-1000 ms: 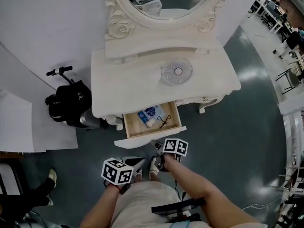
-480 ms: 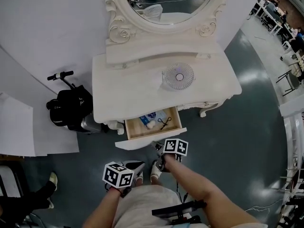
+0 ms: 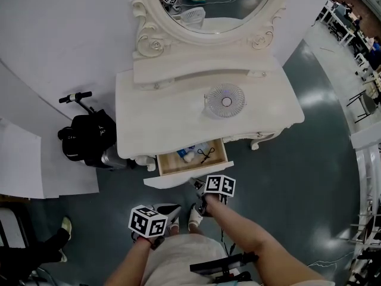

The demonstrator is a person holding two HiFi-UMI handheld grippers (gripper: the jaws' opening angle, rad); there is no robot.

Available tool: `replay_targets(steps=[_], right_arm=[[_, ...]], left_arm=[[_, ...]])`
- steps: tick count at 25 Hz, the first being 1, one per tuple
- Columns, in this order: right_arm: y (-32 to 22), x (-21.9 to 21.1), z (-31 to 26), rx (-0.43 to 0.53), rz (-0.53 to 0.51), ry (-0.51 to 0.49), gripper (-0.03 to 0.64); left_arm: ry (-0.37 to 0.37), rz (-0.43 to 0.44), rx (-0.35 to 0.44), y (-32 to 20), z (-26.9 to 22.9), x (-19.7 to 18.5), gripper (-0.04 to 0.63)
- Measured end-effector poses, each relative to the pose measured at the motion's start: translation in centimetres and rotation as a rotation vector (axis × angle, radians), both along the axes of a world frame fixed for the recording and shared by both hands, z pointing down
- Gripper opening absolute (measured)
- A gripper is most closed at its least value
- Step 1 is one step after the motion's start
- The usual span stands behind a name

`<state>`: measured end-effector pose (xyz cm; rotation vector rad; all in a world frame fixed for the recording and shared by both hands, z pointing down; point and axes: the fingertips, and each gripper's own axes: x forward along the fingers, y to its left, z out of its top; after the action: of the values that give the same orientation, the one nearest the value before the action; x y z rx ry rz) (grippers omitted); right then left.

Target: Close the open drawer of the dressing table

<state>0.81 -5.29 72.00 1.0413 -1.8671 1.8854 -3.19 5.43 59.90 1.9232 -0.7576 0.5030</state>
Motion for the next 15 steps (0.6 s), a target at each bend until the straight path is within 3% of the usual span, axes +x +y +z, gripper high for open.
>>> replay_targets(steps=[15], right_arm=[[-2.2,-0.6,0.1,0.005,-0.010,-0.011,0.112]], left_arm=[[-0.003,-0.036,-0.011,-2.0,0.7,-0.8,0.009]])
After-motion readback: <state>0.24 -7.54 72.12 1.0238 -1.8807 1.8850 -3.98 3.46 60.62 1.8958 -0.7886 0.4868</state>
